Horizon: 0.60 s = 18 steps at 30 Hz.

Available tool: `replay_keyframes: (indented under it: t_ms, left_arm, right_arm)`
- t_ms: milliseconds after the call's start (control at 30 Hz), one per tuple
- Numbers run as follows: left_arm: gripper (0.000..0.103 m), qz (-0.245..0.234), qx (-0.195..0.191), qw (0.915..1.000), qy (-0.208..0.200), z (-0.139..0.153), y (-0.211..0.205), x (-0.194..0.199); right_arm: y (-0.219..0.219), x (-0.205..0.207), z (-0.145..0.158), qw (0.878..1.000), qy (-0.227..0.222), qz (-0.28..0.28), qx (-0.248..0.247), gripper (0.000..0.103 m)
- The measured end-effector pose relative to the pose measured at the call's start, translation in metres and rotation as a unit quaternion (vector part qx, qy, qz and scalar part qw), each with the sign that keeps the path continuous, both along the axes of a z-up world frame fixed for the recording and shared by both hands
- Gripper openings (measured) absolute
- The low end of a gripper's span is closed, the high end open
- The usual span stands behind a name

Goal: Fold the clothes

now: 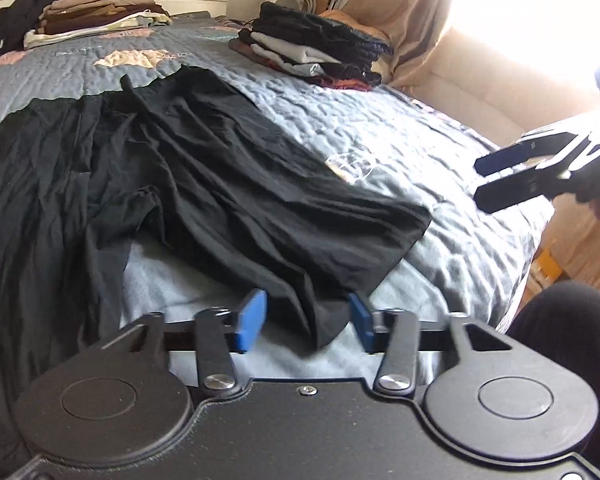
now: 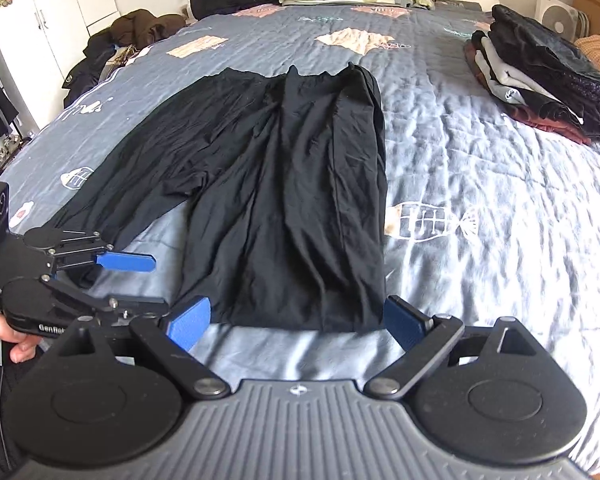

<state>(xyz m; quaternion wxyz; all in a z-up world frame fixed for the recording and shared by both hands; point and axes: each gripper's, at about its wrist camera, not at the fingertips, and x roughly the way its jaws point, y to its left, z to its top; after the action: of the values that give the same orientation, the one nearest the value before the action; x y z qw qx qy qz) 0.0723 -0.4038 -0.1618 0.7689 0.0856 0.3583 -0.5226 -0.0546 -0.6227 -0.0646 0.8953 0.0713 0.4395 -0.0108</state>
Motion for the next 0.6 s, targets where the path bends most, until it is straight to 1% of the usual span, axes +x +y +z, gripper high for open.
replay_keyframes:
  t_ms: [33, 100, 267, 400, 433, 467, 533, 600]
  left_arm:
    - [0.035, -0.004, -0.002, 1.0, 0.0, 0.0, -0.005, 0.0]
    - [0.035, -0.011, 0.009, 0.9999, -0.009, -0.004, -0.018, -0.001]
    - [0.038, 0.011, 0.047, 0.9987, 0.013, -0.03, -0.04, 0.014]
    - [0.037, 0.011, 0.058, 0.9982, 0.01, -0.04, -0.042, 0.014]
    - [0.026, 0.015, 0.056, 0.9982, 0.019, -0.041, -0.04, 0.015]
    - [0.009, 0.021, 0.052, 0.9979, 0.033, -0.04, -0.037, 0.018]
    - [0.001, 0.031, 0.03, 0.9964, 0.073, -0.037, -0.026, 0.025]
    - [0.001, 0.039, 0.015, 0.9956, 0.084, -0.031, -0.013, 0.026]
  right_arm:
    - [-0.002, 0.001, -0.002, 1.0, -0.001, 0.002, 0.005, 0.093]
    - [-0.006, 0.004, -0.007, 1.0, 0.0, 0.003, 0.013, 0.093]
    - [-0.013, 0.009, -0.016, 1.0, 0.004, 0.004, 0.024, 0.093]
    - [-0.018, 0.011, -0.02, 0.999, 0.003, -0.002, 0.036, 0.093]
    - [-0.019, 0.012, -0.02, 0.999, 0.002, -0.002, 0.038, 0.093]
    - [-0.019, 0.012, -0.021, 0.999, 0.001, -0.002, 0.039, 0.093]
    - [-0.019, 0.014, -0.021, 0.999, 0.0, -0.002, 0.042, 0.093]
    - [-0.019, 0.016, -0.021, 0.999, -0.001, -0.003, 0.045, 0.093]
